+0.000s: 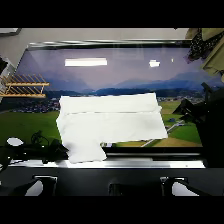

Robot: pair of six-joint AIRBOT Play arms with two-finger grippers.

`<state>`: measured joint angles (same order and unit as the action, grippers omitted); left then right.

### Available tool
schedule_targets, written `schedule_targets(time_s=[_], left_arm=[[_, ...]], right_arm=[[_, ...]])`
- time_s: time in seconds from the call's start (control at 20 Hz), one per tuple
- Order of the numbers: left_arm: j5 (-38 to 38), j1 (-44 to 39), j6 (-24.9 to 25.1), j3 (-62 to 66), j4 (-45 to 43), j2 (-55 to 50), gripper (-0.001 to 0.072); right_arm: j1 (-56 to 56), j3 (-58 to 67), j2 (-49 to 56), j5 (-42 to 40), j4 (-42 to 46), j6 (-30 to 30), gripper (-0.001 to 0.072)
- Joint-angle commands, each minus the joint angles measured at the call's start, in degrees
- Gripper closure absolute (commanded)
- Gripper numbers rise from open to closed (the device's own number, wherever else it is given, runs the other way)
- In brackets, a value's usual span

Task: Fold the clothes and pants, and hang the long-sleeved shirts on hangers.

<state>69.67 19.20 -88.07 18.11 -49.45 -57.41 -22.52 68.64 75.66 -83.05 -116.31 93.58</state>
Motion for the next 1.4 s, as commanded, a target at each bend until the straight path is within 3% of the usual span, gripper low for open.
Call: schedule_targets(time_s=[0.0, 0.35, 0.4, 0.45, 0.5, 0.75, 0.9, 1.1, 1.35], left_arm=[[-2.6, -3.0, -0.6, -0.7, 0.0, -0.2, 0.0320], [-9.2, -12.7, -5.0, -0.7, 0.6, -0.6, 0.0337], [-9.1, -13.4, -5.0, -0.7, 0.6, -0.6, 0.0463], [-8.9, -13.8, -5.0, -0.7, 0.6, -0.6, 0.0636], [-8.9, -13.9, -5.0, -0.7, 0.6, -0.6, 0.0690], [-8.9, -13.9, -5.0, -0.7, 0.6, -0.5, 0.0690], [-8.9, -13.9, -5.0, -0.7, 0.6, -0.4, 0.0690], [-8.7, -13.9, -5.0, -0.7, 0.6, -0.4, 0.0690], [-8.2, -13.9, -5.0, -0.6, 0.6, -0.4, 0.0690]], right_arm=[[0.0, -0.1, -0.2, -1.0, -0.5, 0.0, 0.0225], [0.0, -0.1, -0.2, -1.6, -0.5, 0.1, 0.0239], [0.0, -0.1, -0.2, -1.6, -0.9, 0.1, 0.0239], [0.0, -0.1, -0.2, -1.5, -1.6, 0.3, 0.0239], [0.0, -0.1, -0.2, -1.5, -2.1, 0.3, 0.0239], [0.0, -0.1, -0.2, -2.6, -6.5, 1.9, 0.0239], [-0.1, -0.3, 0.4, -2.3, 1.2, 2.0, 0.0240], [-0.1, -5.2, 4.3, -2.6, 3.1, 2.6, 0.0238], [-0.1, -11.6, 5.5, 4.7, 6.7, 1.8, 0.0238]])
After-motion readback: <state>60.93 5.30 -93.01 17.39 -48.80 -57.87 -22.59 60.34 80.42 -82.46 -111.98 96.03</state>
